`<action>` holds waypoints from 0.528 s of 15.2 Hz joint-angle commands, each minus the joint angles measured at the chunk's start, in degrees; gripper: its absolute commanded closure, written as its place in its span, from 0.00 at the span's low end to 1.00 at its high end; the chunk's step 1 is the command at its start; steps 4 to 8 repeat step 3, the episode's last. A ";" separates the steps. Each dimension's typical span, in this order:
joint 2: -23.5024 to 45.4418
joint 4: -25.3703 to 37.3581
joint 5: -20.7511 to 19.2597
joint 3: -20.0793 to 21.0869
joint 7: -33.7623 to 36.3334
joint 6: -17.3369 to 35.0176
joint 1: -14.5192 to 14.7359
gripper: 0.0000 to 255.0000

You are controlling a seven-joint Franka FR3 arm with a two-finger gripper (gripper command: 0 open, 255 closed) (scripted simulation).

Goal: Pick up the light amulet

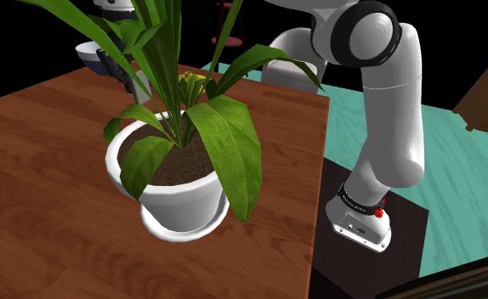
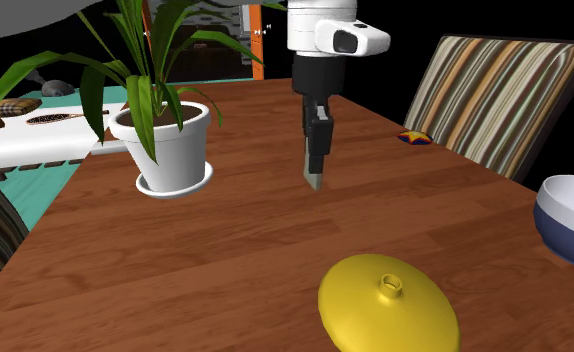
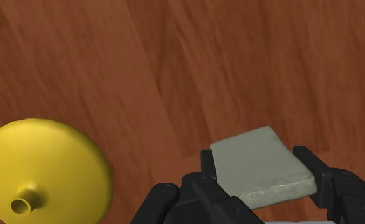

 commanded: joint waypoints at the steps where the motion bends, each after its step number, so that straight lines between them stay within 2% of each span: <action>1: 1.28 3.80 -0.50 -0.09 0.00 -2.54 0.86 1.00; 8: 1.36 4.06 -0.52 -0.11 -0.01 -2.72 0.92 1.00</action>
